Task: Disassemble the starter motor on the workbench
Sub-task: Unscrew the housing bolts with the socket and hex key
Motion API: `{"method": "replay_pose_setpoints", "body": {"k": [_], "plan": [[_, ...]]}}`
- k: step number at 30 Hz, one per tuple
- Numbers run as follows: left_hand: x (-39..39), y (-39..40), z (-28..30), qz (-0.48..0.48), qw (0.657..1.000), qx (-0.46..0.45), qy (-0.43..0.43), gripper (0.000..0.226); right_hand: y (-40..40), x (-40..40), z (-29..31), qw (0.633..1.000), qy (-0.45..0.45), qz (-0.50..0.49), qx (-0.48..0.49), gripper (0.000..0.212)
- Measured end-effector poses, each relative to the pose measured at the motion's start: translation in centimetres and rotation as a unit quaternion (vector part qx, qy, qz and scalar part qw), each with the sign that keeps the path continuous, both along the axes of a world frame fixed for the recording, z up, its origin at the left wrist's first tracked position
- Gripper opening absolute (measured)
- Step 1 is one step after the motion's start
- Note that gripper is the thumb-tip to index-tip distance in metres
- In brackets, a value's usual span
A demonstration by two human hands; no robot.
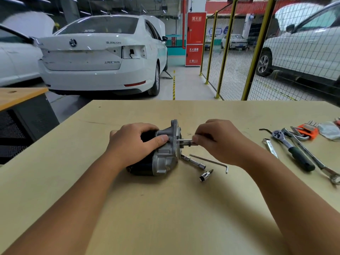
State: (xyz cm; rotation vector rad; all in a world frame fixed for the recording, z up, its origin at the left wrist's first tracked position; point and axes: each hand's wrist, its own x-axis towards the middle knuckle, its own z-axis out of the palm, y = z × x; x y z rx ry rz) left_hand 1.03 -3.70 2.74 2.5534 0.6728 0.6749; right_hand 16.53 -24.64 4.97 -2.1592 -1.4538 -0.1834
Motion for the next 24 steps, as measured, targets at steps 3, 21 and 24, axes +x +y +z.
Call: {"method": "replay_pose_setpoints", "body": {"k": [3, 21, 24], "plan": [[0.04, 0.06, -0.01, 0.0, 1.0, -0.002, -0.001, 0.072, 0.12, 0.32, 0.12, 1.0, -0.005, -0.006, -0.013, 0.015], [0.03, 0.18, -0.01, -0.002, 1.0, 0.0, 0.002, 0.069, -0.19, 0.25, -0.05, 0.998, 0.032, 0.016, -0.052, 0.023], [0.08, 0.3, -0.02, -0.002, 1.0, 0.0, 0.001, 0.069, 0.11, -0.01, -0.2, 0.997, 0.027, 0.028, -0.064, 0.03]]}}
